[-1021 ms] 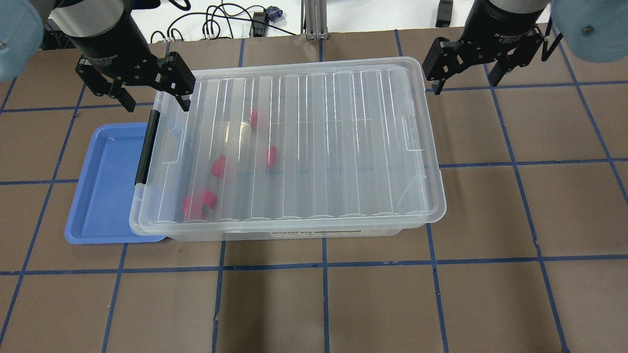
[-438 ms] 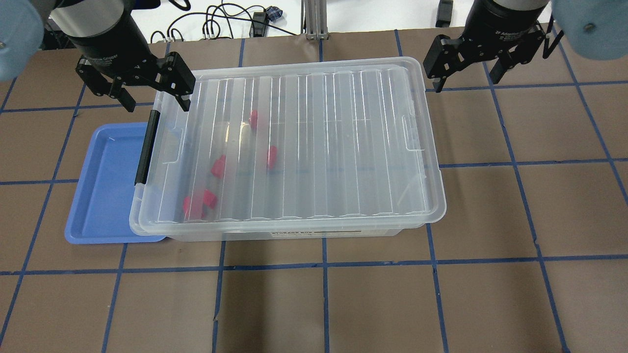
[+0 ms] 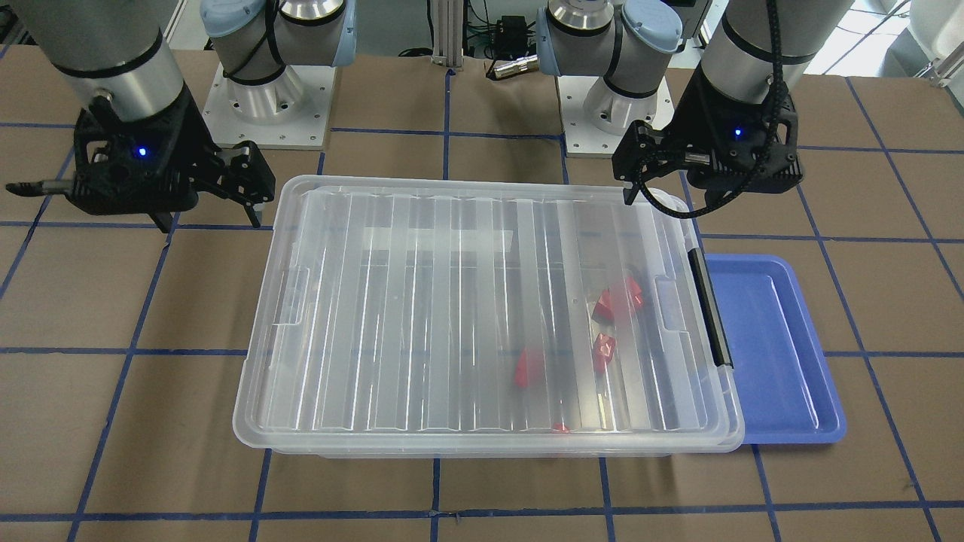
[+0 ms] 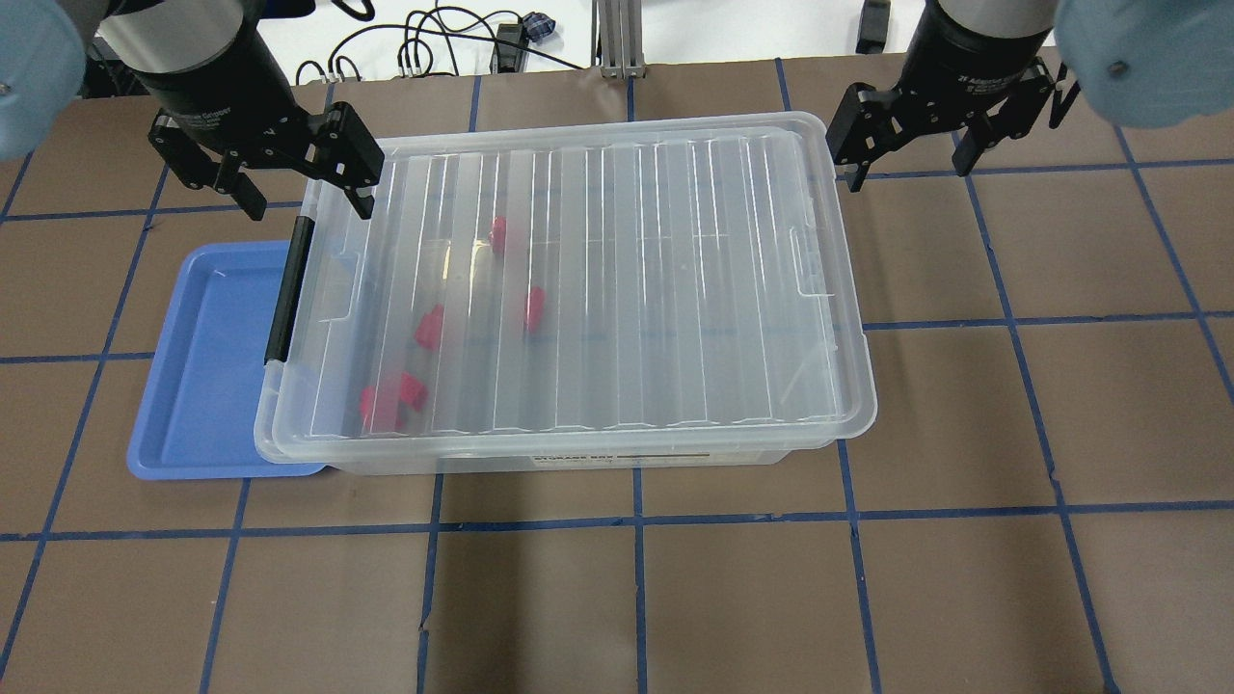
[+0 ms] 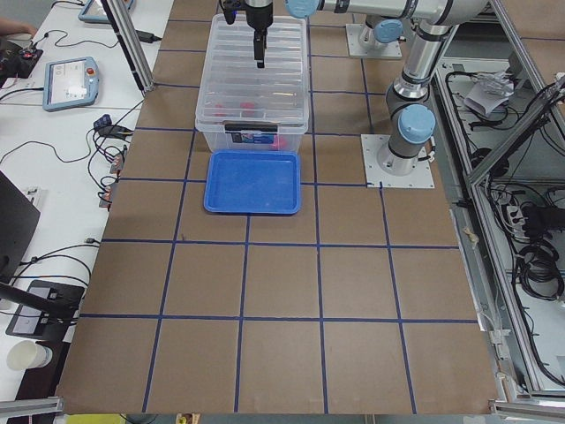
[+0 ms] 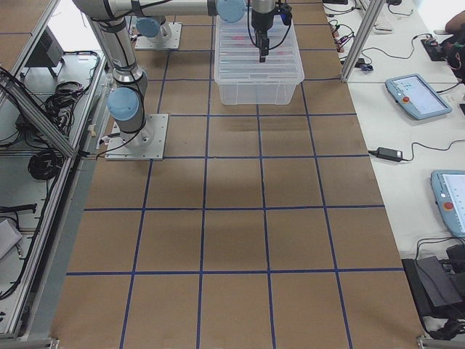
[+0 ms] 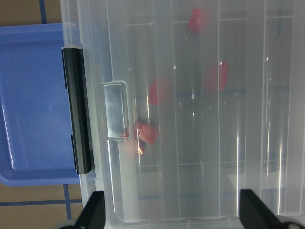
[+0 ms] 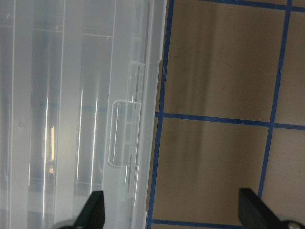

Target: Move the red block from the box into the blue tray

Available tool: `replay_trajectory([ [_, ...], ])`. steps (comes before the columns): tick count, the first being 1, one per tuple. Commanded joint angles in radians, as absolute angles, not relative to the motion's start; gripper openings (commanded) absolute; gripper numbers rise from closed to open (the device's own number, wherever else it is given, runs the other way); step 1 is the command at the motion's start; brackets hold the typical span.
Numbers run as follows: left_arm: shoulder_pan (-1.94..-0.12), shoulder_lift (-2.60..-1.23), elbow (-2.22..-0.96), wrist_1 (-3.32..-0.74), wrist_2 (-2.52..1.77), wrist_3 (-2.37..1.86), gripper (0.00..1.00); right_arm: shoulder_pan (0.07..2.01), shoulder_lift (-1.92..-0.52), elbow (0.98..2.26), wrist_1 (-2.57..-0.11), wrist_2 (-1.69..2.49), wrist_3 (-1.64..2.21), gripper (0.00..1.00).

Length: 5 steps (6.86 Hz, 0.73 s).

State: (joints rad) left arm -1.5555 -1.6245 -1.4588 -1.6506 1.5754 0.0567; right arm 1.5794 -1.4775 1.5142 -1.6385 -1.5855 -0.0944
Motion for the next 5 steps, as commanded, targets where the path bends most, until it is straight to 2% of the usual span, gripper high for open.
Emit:
replay_trajectory([
  [1,-1.555,-1.624,-1.459,-1.651,1.574,0.057,1.0,1.582,-1.436,1.654,-1.826,-1.585,-0.087,1.0],
  [3,-1.555,-1.625,-1.459,-1.651,1.572,0.055,1.0,1.582,-1.417,1.779,-2.004,-1.586,-0.087,1.0],
  [5,-1.554,-1.624,-1.46,-1.651,1.572,0.057,1.0,1.575,-1.414,1.79,-2.025,-1.623,-0.1,1.0],
])
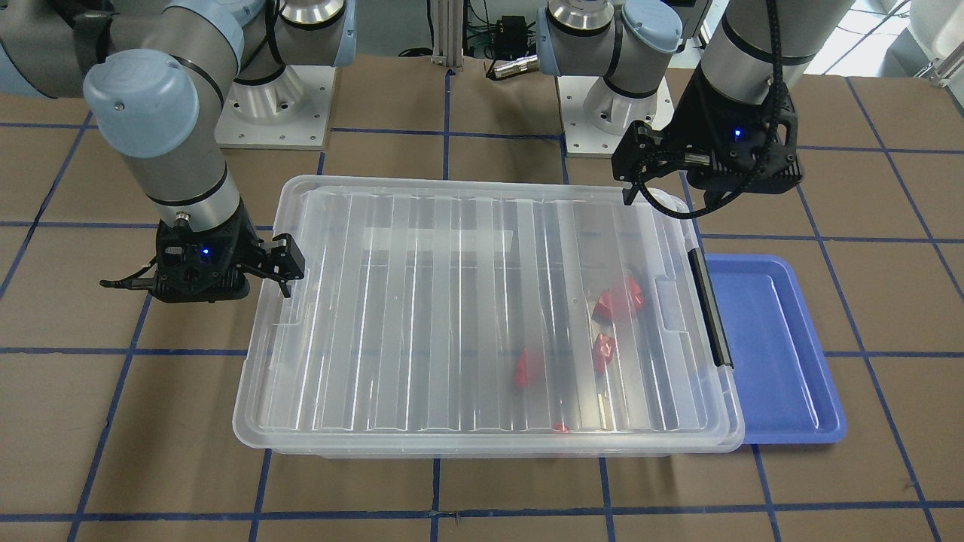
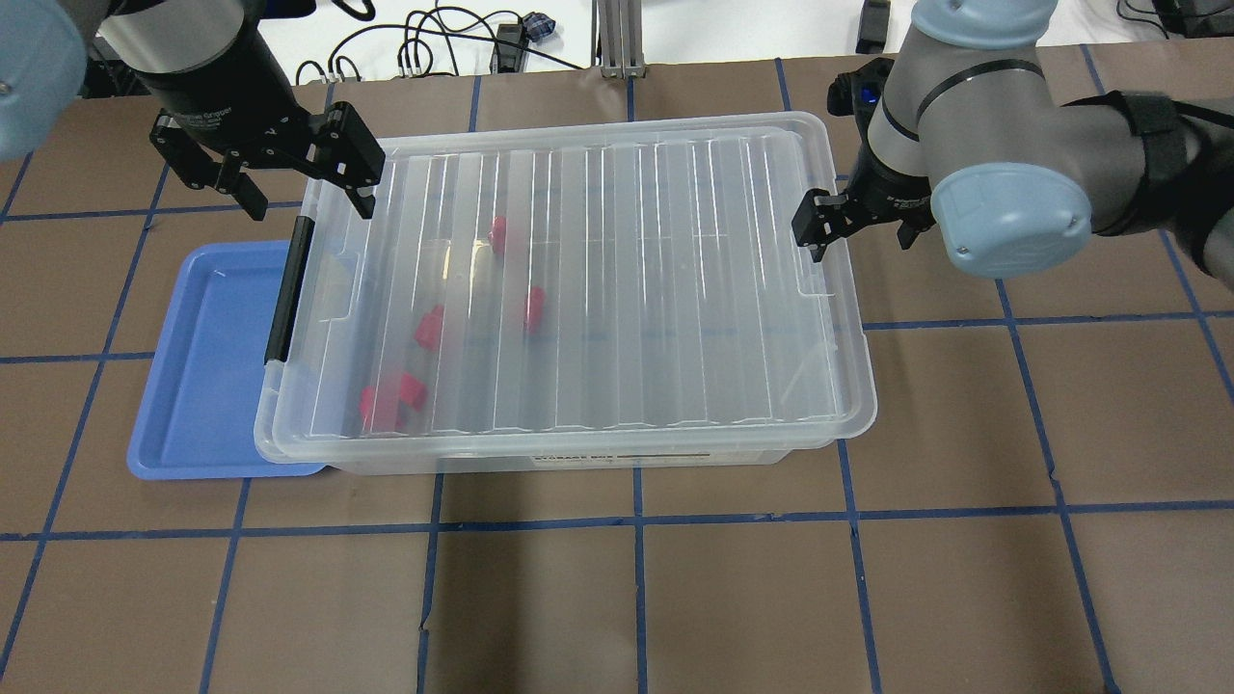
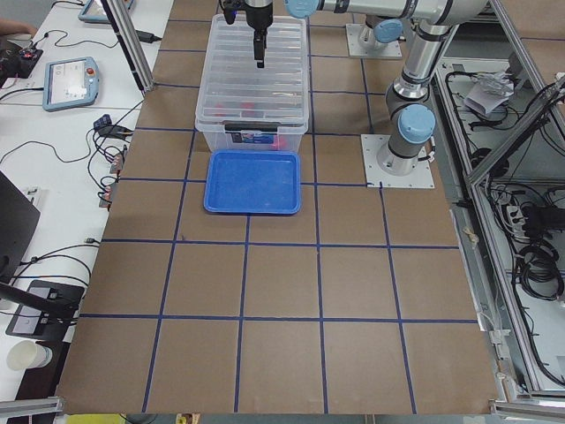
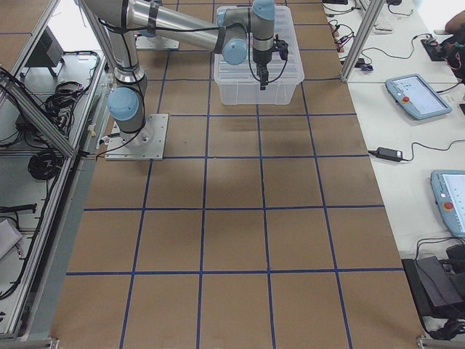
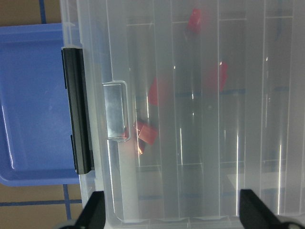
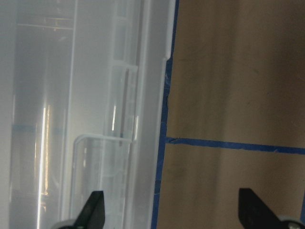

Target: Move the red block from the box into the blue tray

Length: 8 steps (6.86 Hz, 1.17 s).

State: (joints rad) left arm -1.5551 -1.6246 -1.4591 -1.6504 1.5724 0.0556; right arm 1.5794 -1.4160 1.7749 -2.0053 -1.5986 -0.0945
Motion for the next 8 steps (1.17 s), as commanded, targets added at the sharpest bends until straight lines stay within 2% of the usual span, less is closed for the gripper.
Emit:
replay_trajectory([
  [1,-1.555,-1.623,-1.46,-1.651,1.571,0.055,1.0,1.575,-1.411,1.781,-2.031,-1.656,-0.103,1.0],
  [8,-1.552,-1.623,-1.46,-1.651,1.568,0.055,1.0,1.372,-1.43,1.792,-2.056,-1.798,-0.252,1.0],
])
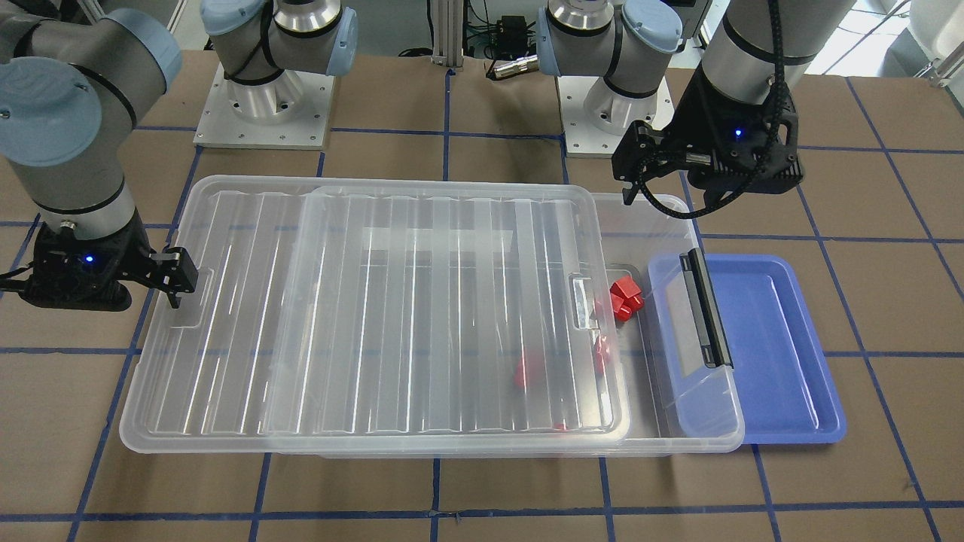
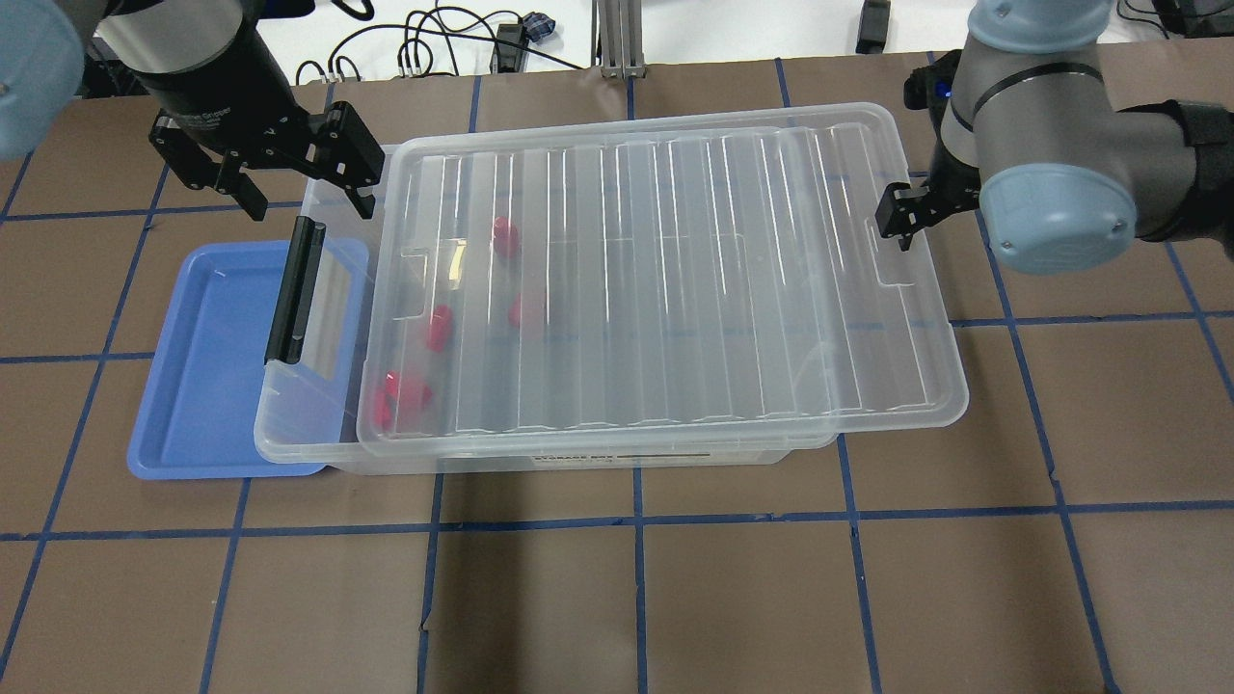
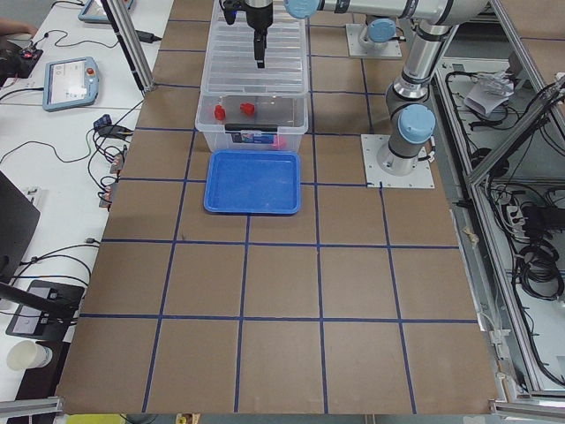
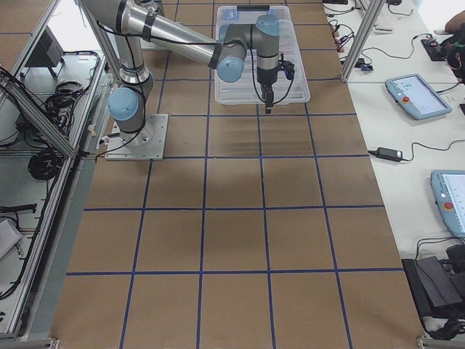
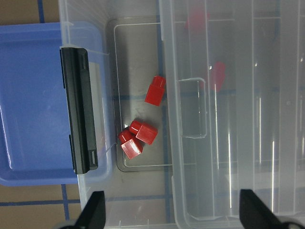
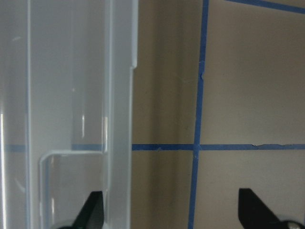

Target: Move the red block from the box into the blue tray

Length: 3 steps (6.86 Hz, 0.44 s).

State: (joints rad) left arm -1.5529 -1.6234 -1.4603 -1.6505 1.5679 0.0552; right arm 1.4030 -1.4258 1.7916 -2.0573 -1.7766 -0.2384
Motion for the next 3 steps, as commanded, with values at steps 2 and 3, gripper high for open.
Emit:
replay_trajectory([
  [2,-1.552,-1.623,-1.46,-1.652,1.568,0.055,1.0,1.332,-1.433,1.792,-2.052,-1.804,-0.25,1.0],
  [3,-1.552,-1.623,-1.46,-1.651,1.568,0.057,1.0,1.327,-1.436,1.792,-2.052,-1.804,-0.25,1.0],
])
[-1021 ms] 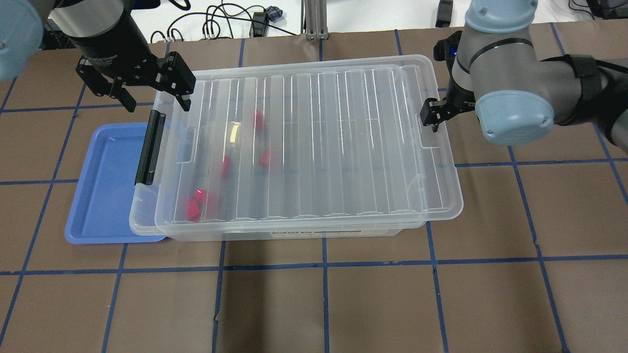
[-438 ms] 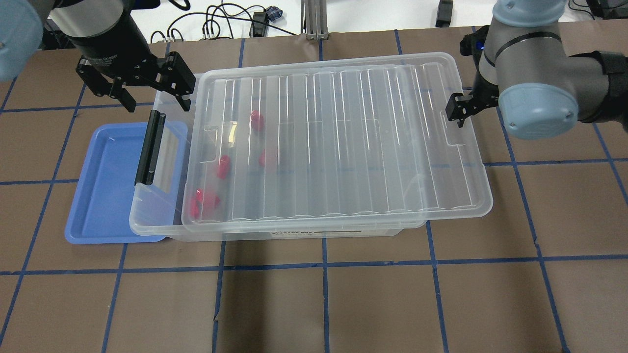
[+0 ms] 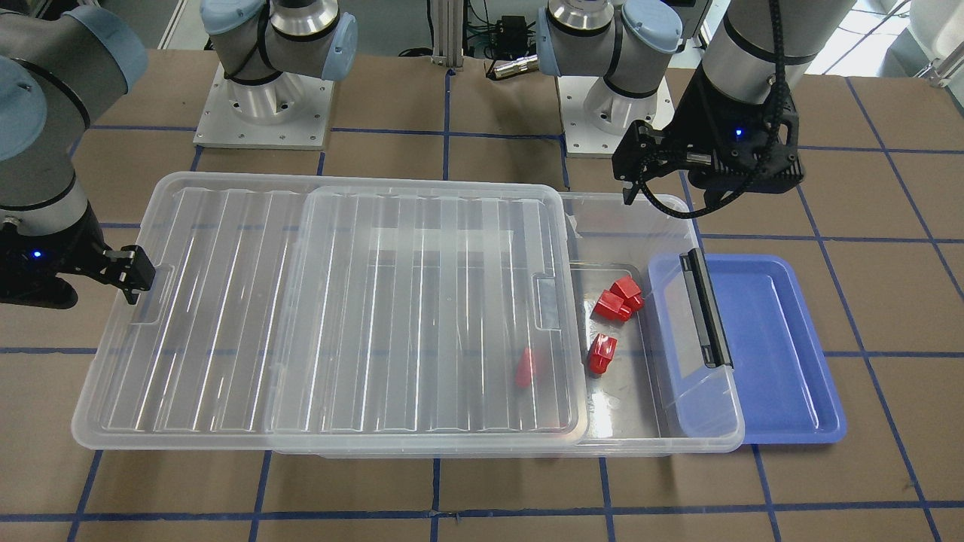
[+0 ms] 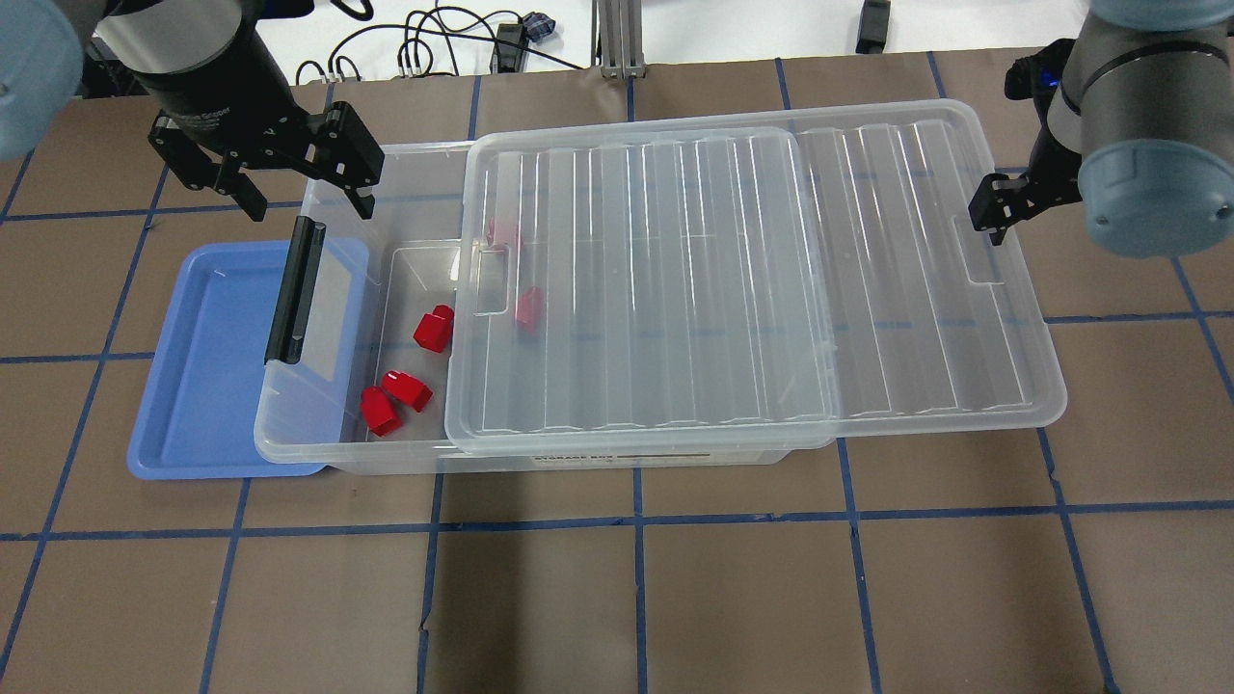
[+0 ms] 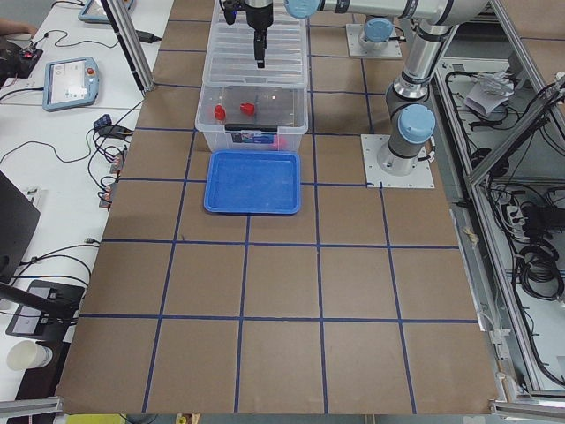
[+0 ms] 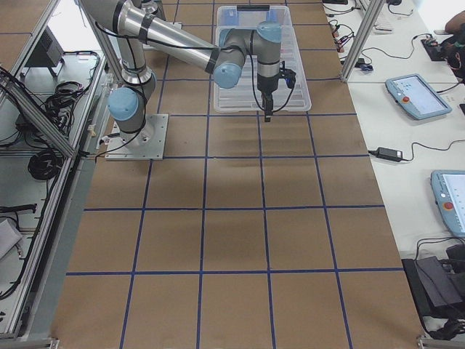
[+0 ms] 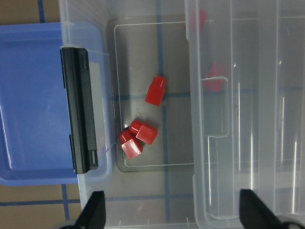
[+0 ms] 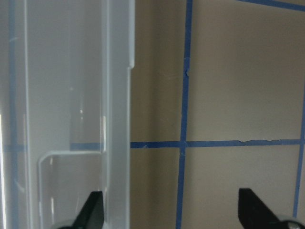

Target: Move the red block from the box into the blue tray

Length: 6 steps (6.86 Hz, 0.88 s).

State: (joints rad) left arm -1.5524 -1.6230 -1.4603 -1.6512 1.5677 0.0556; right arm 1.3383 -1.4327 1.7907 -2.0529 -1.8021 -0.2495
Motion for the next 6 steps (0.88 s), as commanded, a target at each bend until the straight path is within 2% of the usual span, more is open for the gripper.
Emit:
replay_trajectory([
  [1,-1.552,-1.623,-1.46,-1.652,1.568,0.057,1.0,1.327,-1.437,1.792,-2.052,-1.802,-0.25,1.0],
  [4,-1.549,-1.653,-1.46,-1.646,1.563,0.074,1.0,1.347,-1.511,1.749,-1.938,-1.633,-0.25,1.0],
  [6,-1.549,-1.716,-1.562,-1.437,1.56,0.104,1.0,1.432,-1.534,1.543,-1.609,-1.53,-0.224,1.0],
])
